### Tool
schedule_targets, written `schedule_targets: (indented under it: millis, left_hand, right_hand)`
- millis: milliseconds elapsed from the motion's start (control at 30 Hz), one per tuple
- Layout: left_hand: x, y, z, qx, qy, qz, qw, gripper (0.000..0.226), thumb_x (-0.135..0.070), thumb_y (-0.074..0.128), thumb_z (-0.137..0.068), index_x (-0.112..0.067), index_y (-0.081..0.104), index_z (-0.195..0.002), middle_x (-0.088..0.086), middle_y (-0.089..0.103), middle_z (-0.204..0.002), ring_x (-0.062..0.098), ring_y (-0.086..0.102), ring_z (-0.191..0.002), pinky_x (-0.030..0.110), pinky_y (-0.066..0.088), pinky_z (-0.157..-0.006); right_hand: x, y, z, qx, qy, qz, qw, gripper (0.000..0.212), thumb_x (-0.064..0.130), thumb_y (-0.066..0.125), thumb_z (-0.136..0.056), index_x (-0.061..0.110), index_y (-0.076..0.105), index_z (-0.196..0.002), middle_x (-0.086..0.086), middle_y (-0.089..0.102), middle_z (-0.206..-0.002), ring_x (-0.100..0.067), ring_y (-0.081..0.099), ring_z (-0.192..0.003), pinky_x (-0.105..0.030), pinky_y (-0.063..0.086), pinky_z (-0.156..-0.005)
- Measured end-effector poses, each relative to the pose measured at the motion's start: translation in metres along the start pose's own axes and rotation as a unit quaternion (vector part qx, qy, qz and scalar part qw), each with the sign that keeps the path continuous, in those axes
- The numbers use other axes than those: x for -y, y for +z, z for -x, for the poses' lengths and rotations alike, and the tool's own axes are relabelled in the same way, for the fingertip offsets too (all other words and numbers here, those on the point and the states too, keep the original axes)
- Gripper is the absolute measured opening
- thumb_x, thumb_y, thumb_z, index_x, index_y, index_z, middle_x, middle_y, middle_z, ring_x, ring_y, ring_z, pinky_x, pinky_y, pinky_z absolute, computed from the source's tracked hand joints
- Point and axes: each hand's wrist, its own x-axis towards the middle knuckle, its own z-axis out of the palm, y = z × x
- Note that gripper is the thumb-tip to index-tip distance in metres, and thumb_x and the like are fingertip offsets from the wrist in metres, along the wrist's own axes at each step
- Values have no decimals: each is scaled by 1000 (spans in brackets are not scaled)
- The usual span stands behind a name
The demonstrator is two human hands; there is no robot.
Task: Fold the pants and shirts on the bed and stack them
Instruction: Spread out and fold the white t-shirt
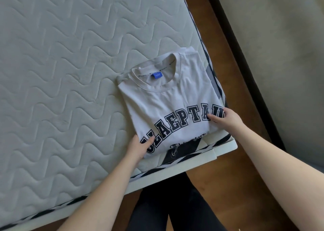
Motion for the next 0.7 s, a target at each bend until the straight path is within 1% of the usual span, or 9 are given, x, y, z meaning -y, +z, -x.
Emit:
schedule_targets:
  millis: [100, 167, 267, 367, 433, 500, 533, 600, 700]
  left_hand:
    - [5, 2, 5, 9, 30, 134, 990, 42, -20, 76, -84, -12, 56, -120, 5, 68, -117, 22, 63, -113, 42, 48, -101]
    - [9, 1, 10, 26, 41, 196, 979, 38, -9, 76, -82, -17, 54, -113, 3, 69, -113, 21, 64, -109, 40, 50, -98]
    - [12, -1, 15, 7, 46, 218, 975, 35, -6, 76, -82, -24, 54, -103, -5, 71, -104, 10, 68, -96, 31, 53, -84]
    - [10, -6, 20, -44, 50, 217, 974, 30, -10, 73, -85, -23, 55, -104, -5, 72, -103, 6, 69, -83, 23, 52, -65]
    - [14, -9, 24, -68, 38, 176, 981, 29, -17, 70, -87, -23, 53, -109, -2, 72, -103, 14, 66, -75, 21, 44, -48]
    - [23, -6, 27, -78, 22, 132, 988, 29, -24, 69, -89, -21, 52, -113, 1, 71, -105, 17, 61, -73, 20, 36, -43]
    - [27, -3, 29, -82, 13, 125, 989, 29, -25, 69, -89, -18, 53, -113, 4, 70, -108, 17, 61, -73, 20, 36, -43]
    - [33, 1, 29, -82, -9, 113, 990, 38, -30, 68, -90, -10, 52, -118, 10, 66, -116, 17, 57, -69, 18, 37, -38]
    - [38, 2, 30, -83, -29, 53, 995, 51, -38, 69, -88, -3, 50, -120, 13, 64, -115, 21, 58, -66, 21, 44, -40]
  right_hand:
    - [-3, 10, 6, -29, -31, -75, 996, 27, 38, 76, -82, 28, 65, -105, 10, 72, -98, -13, 68, -91, -37, 57, -81]
    - [-5, 17, 14, -45, -34, -126, 991, 25, 38, 75, -83, 30, 61, -102, 7, 71, -100, -15, 68, -92, -37, 57, -78]
    - [-7, 20, 29, -41, -23, -189, 981, 25, 39, 76, -84, 28, 63, -102, 5, 72, -101, -15, 70, -89, -29, 55, -69]
    - [-14, 19, 45, -50, -22, -186, 981, 23, 36, 76, -83, 26, 70, -103, 5, 75, -96, -16, 72, -87, -35, 59, -75]
    - [-19, 22, 54, -61, -14, -145, 987, 20, 36, 76, -84, 19, 70, -93, -2, 75, -87, -13, 70, -71, -34, 58, -62]
    - [-25, 28, 59, -64, -2, -89, 994, 23, 37, 73, -86, 16, 65, -85, -6, 71, -77, -6, 60, -46, -25, 47, -42]
    - [-27, 32, 59, -62, 6, -55, 997, 24, 39, 72, -87, 17, 63, -84, -7, 70, -76, -7, 58, -41, -24, 44, -39]
    - [-32, 36, 59, -57, 20, 2, 998, 27, 44, 68, -88, 18, 60, -88, -7, 70, -83, -17, 65, -52, -27, 49, -46]
    - [-36, 36, 55, -70, 33, 53, 996, 44, 48, 67, -87, 16, 59, -115, -5, 69, -106, -28, 66, -92, -37, 54, -74]
